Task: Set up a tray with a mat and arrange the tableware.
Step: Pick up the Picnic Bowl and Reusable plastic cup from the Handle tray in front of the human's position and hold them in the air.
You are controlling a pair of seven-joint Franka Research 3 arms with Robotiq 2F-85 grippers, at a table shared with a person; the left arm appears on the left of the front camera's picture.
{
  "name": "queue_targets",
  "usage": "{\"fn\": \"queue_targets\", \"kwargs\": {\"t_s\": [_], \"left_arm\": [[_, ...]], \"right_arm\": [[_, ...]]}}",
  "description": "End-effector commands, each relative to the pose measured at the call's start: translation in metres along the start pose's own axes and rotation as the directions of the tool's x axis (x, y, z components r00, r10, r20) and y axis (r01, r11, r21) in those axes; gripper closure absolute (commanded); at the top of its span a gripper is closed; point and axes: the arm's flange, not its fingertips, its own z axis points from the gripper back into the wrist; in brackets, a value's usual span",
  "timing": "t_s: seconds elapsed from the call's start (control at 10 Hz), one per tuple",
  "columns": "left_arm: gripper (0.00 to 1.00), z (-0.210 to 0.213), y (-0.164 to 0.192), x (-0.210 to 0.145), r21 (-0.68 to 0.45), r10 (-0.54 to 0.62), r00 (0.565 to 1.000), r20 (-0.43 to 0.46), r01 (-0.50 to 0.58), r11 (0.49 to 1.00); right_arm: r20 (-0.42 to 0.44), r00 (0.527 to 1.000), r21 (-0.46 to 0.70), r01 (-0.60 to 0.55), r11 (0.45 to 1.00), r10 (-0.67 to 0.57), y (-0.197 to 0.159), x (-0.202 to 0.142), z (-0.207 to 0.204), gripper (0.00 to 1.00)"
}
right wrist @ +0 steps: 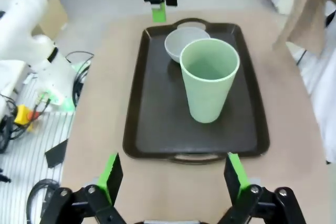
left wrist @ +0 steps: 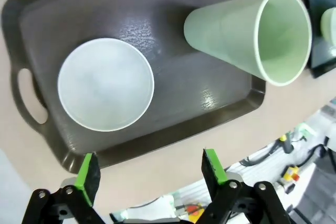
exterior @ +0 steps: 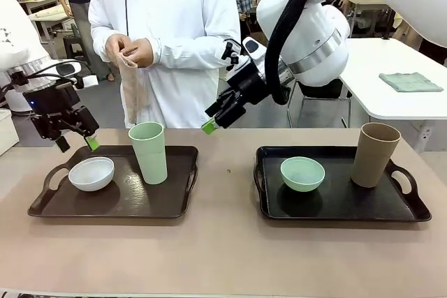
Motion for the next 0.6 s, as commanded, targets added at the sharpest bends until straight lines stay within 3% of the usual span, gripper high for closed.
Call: {"fn": "queue_targets", "kwargs": {"t_s": [0.0, 0.1, 0.2, 0.3, 0.5], "left_arm": [[0.00, 0.011, -0.006, -0.008, 0.050, 0.034, 0.999, -0.013, -0.034, 0.998], [0.00, 0.011, -0.006, -0.008, 0.050, 0.034, 0.999, -0.013, -0.034, 0.998], [0.00, 0.003, -0.001, -0.001, 0.011, 0.006, 1.000, 0.000, -0.006, 1.000], [0.00, -0.003, 0.013, 0.009, 0.010, 0.019, 1.000, -0.022, -0.019, 1.000], [0.00, -0.019, 0.037, 0.015, 0.000, 0.027, 0.999, -0.041, -0.027, 1.000]], "right_arm": [[-0.111, 0.994, -0.033, 0.001, 0.999, -0.005, 0.017, -0.009, 0.025, 0.00], [-0.111, 0.994, -0.033, 0.001, 0.999, -0.005, 0.017, -0.009, 0.025, 0.00], [-0.031, 1.000, -0.009, -0.007, 1.000, 0.007, 0.002, -0.003, 0.007, 0.00], [0.058, 0.988, 0.070, -0.148, 0.987, 0.144, -0.014, -0.006, -0.011, 0.00], [0.198, 0.937, 0.127, -0.316, 0.940, 0.288, -0.040, -0.009, -0.056, 0.00]]}}
